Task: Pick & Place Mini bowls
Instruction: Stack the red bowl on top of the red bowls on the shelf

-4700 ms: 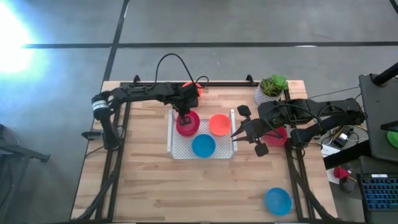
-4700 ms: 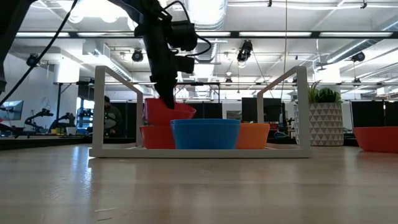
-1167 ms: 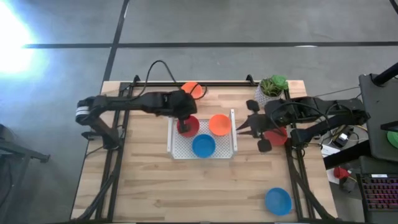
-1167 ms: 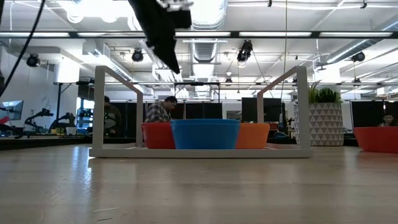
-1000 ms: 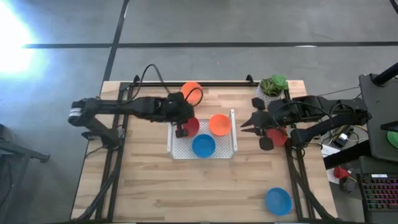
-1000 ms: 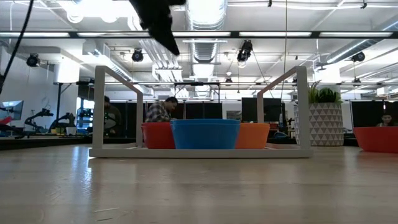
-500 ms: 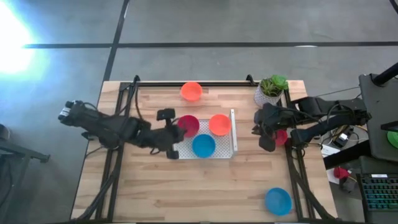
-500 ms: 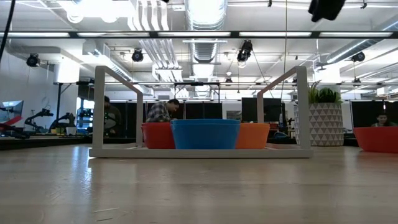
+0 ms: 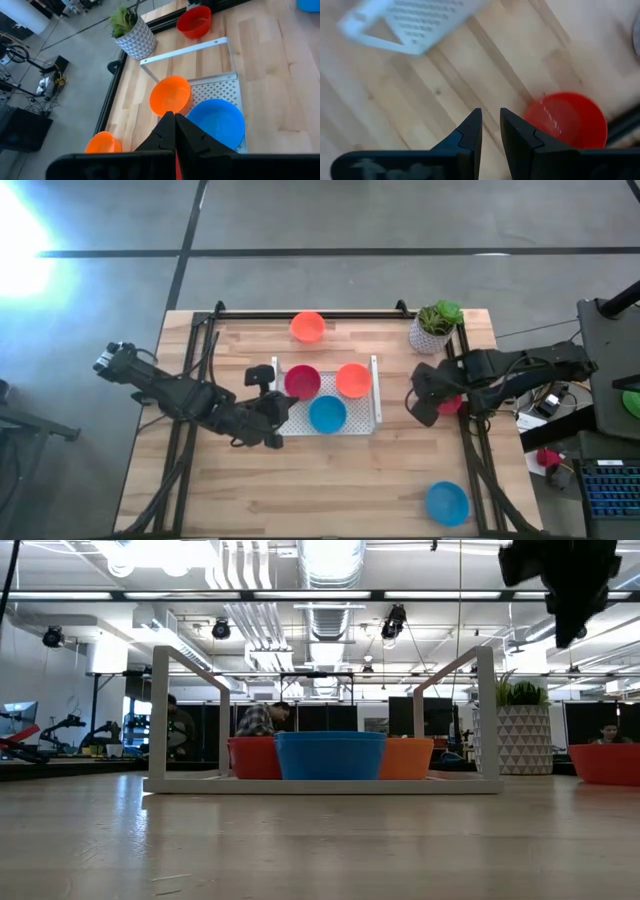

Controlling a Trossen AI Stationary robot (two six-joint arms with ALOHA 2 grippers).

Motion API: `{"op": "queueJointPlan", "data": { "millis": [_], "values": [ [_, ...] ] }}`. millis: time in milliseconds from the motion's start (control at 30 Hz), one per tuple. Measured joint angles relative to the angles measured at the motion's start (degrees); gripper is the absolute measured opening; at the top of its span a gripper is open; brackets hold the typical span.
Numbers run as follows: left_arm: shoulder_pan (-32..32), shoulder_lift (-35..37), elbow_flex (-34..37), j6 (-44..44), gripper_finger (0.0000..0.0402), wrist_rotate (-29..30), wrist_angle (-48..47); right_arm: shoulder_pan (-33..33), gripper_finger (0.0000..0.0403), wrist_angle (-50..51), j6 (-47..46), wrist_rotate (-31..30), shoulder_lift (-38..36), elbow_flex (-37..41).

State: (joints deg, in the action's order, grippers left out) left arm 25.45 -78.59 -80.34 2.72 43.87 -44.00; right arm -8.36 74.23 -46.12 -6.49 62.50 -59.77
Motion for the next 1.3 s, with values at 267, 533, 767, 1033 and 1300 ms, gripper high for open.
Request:
{"op": "queueJointPlan", "data": {
  "millis": [267, 533, 767, 1033, 1300],
  "values": [
    [0.0, 0.0, 0.0, -1.3, 0.0, 0.0, -0.1, 0.0, 0.0066, 0.0, -9.3, -0.4, 0.0, 6.4],
    [0.0, 0.0, 0.0, -2.7, 0.0, 0.0, -0.1, 0.0, 0.0066, -0.1, -16.2, -0.6, 0.0, 10.9],
    [0.0, 0.0, 0.0, -4.7, 0.0, 0.0, -0.1, 0.0, 0.0066, -0.4, -23.1, -0.8, 0.0, 14.0],
    [0.0, 0.0, 0.0, -5.6, 0.0, -0.1, -0.2, 0.0, 0.0066, -2.3, -24.6, -1.2, 0.0, 16.2],
    [0.3, 0.0, 0.0, -2.2, 0.0, -0.1, -0.1, 0.0, 0.0066, -4.6, -24.2, -1.4, 0.2, 19.6]
  ]
}}
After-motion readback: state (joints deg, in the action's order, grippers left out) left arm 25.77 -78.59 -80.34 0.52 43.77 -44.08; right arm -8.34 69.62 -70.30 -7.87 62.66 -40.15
